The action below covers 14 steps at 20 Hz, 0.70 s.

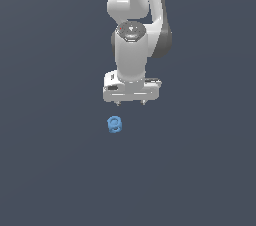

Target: Pick up the object and move it to a goal position.

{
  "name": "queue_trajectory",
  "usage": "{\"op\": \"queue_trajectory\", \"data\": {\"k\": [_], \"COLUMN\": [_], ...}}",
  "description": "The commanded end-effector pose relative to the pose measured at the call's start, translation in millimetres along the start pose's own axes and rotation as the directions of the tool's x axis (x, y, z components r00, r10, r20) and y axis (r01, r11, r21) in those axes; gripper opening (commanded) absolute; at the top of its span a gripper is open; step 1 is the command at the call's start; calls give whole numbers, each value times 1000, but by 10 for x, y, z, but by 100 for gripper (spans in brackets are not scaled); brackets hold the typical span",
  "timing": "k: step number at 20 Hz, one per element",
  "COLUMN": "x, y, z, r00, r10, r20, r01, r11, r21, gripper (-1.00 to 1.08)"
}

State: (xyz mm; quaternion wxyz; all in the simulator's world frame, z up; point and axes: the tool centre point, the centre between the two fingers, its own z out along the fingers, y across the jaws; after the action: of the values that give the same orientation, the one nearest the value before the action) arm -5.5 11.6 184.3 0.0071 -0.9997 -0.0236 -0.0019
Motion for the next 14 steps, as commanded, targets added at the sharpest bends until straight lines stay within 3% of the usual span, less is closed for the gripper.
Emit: {"op": "queue_trajectory", "data": {"k": [1, 14], "x": [-2, 84], "y": [1, 304], "z": [4, 383], "r00": [1000, 996], "r10": [-1, -86], "r20": [1, 3], "r01": [1, 86], "r11": [1000, 996], "r21": [1, -7], "gripper": [100, 100]}}
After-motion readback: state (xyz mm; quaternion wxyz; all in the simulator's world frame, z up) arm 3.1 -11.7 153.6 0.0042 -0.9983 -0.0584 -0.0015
